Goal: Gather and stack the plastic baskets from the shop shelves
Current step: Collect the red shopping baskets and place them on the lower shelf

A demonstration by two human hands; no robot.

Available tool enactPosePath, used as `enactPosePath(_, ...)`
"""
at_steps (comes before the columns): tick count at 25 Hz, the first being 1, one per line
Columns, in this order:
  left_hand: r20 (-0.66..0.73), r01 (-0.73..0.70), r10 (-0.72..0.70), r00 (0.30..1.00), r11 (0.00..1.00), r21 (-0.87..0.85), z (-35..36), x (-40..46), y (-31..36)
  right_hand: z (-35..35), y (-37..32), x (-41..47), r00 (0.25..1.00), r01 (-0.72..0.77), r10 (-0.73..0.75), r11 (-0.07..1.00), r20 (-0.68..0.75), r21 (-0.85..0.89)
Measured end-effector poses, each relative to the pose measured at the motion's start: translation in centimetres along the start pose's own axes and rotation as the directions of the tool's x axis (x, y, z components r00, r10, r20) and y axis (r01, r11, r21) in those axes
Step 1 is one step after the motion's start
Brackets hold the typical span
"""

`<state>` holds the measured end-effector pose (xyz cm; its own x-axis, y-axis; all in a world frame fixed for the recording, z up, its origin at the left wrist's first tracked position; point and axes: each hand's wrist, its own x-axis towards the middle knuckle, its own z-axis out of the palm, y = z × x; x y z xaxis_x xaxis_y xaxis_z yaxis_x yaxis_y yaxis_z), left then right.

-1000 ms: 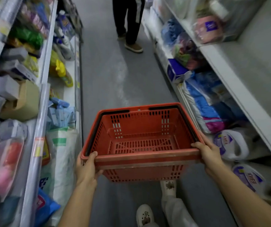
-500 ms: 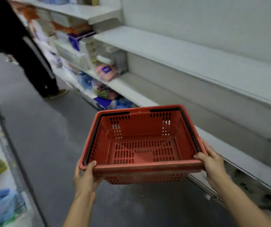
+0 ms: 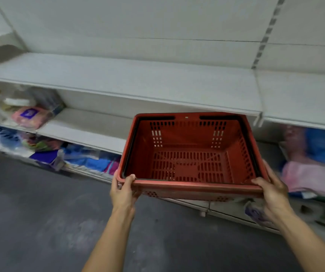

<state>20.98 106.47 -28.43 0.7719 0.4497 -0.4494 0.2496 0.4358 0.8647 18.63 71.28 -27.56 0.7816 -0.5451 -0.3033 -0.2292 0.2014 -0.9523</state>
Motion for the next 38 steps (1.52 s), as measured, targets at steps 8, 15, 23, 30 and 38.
enactPosePath(8, 0.284, -0.14, 0.065, 0.957, 0.957, 0.253, 8.9, 0.1, -4.3, -7.5, 1.1, 3.8, 0.989, 0.131, -0.142, 0.971, -0.047, -0.198)
enactPosePath(15, 0.41, -0.277, 0.1, 0.906, 0.874, 0.398, 7.2, -0.3, -5.2, -4.7, 4.9, 0.9, 0.657, 0.628, -0.591, 0.087, 0.467, -0.773)
enactPosePath(23, 0.505, -0.317, 0.101, 0.857, 0.876, 0.364, 13.6, 2.1, -5.4, -4.6, 3.0, 6.1, 0.692, 0.597, -0.626, 0.217, 0.359, -0.773)
enactPosePath(30, 0.578, -0.446, 0.161, 0.8, 0.805, 0.391, 19.7, 2.6, -6.0, -5.2, -1.2, 9.5, 0.9, 0.377, -0.31, 0.199, 0.307, -0.905)
enactPosePath(38, 0.751, -0.699, -0.025, 0.66, 0.346, 0.626, 17.1, -7.9, -4.8, -5.2, -3.5, 0.0, 0.958, 0.275, -0.17, 0.343, 0.229, -0.898)
